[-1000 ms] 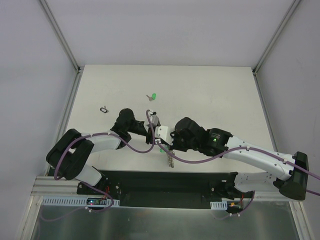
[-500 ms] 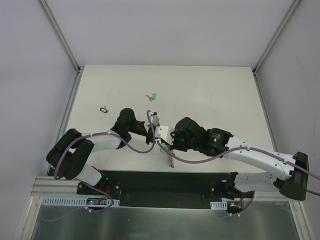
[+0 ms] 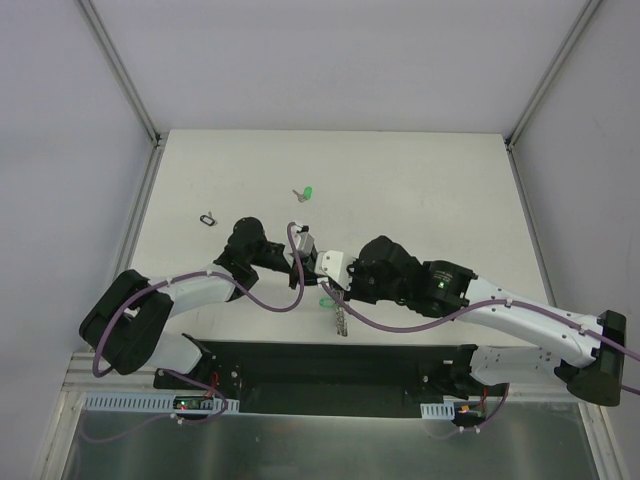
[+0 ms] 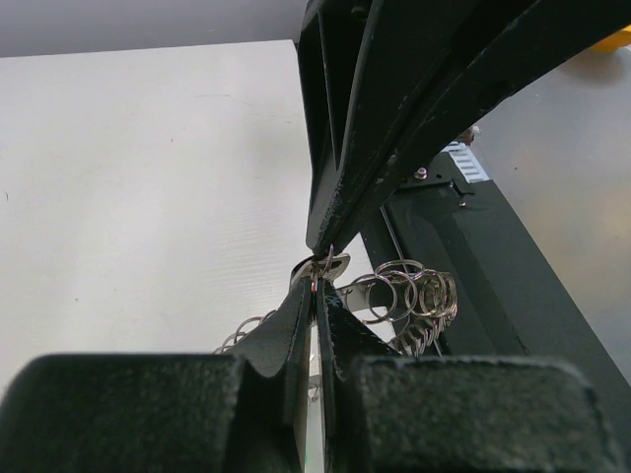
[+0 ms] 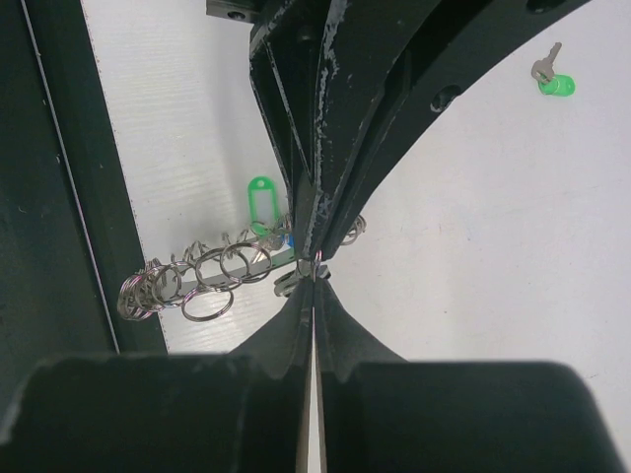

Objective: Put the keys on the keyring

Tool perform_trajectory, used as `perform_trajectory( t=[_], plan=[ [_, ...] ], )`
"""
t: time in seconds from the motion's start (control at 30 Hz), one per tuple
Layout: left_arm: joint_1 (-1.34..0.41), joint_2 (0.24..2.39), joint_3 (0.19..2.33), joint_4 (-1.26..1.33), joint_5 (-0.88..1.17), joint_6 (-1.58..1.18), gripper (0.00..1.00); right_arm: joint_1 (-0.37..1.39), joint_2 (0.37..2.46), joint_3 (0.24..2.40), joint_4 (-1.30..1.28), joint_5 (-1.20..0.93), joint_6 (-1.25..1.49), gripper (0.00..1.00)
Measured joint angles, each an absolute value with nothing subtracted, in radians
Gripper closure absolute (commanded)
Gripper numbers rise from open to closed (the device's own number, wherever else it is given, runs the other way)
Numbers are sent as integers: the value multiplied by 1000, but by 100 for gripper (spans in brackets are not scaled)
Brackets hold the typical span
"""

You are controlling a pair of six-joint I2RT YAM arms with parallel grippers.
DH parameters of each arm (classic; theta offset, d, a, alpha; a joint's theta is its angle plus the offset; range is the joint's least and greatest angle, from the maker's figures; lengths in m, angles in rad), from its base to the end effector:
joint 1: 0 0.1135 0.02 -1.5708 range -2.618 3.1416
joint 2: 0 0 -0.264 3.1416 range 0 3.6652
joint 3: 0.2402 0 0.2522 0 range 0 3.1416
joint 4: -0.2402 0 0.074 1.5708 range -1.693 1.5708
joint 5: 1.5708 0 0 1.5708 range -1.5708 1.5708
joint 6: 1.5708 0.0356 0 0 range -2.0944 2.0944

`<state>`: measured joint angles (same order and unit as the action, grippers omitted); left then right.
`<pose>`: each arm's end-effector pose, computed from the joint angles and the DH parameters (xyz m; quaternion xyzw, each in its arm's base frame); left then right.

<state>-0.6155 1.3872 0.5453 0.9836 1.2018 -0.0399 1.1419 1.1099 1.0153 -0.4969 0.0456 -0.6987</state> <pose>0.1978 -0.1805 0.2426 0.5629 0.3970 -0.5513 0.4707 0.1026 0.2204 0.3255 -0.6956 0.5428 0.0837 0.4631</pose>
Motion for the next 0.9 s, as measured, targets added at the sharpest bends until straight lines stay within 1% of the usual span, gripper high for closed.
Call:
perform_trajectory(
  t=[0.57,0.9],
  plan=[
    [-616,1347,540,908,1169,-20,100,1143,1095,984,-484,37,-688,99],
    [-616,1335,457,1087,1061,-167,100,1142,1095,972,-451,37,-683,99]
  ],
)
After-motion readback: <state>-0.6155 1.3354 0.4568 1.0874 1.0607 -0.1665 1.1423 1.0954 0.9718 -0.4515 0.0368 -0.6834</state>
